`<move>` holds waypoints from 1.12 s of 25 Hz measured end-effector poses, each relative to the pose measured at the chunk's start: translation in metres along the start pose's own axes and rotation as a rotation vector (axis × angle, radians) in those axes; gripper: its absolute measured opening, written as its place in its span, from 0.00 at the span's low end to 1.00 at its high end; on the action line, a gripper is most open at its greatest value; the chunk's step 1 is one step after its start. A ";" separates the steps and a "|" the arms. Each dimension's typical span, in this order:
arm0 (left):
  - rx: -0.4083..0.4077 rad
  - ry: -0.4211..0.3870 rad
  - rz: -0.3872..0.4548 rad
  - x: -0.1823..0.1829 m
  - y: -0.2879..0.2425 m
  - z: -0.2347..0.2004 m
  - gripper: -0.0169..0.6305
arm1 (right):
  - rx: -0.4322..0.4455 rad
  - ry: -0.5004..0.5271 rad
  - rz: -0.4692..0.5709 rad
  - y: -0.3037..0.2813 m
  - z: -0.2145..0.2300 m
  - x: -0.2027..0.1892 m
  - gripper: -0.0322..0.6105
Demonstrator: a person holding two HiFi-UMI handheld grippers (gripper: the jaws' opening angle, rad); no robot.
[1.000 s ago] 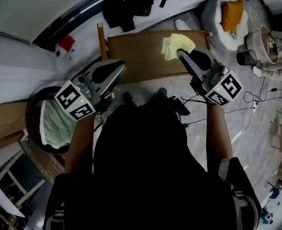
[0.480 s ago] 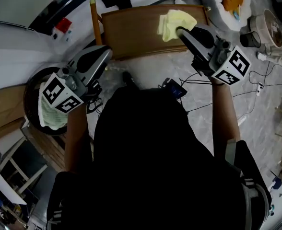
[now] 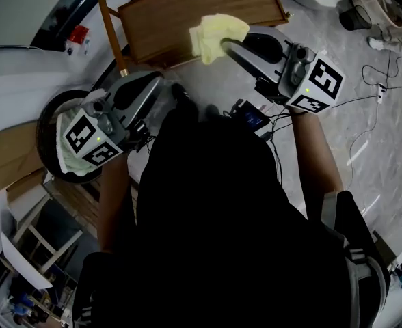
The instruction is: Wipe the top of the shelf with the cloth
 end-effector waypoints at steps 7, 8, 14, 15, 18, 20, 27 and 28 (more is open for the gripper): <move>-0.003 -0.056 -0.022 -0.044 0.019 0.040 0.05 | 0.047 0.047 0.034 0.013 -0.054 -0.013 0.12; -0.001 -0.056 -0.022 -0.042 0.018 0.044 0.04 | 0.052 0.031 0.038 0.013 -0.054 -0.012 0.12; 0.021 -0.070 -0.029 -0.040 0.009 0.053 0.05 | 0.093 -0.010 0.037 0.013 -0.049 -0.011 0.12; 0.023 -0.065 -0.028 -0.040 0.008 0.055 0.05 | 0.106 -0.014 0.034 0.012 -0.049 -0.012 0.12; 0.016 -0.052 -0.017 -0.043 0.008 0.061 0.04 | 0.149 -0.024 0.024 0.010 -0.048 -0.014 0.12; 0.018 -0.055 -0.020 -0.045 0.006 0.062 0.05 | 0.174 -0.017 0.018 0.009 -0.048 -0.013 0.12; 0.008 -0.042 -0.022 -0.046 -0.007 0.050 0.05 | 0.183 0.013 -0.009 0.007 -0.052 -0.008 0.12; 0.001 -0.044 -0.025 -0.044 -0.010 0.046 0.05 | 0.176 0.019 -0.015 0.009 -0.051 -0.007 0.12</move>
Point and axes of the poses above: the fingertips, and each gripper's own axes: y backward along the fingers, z to its right, x out of its top, the point moved 9 cm from there along y, backward along the fingers, and after that the axes turned 13 degrees about y, right-handed, at the moved point
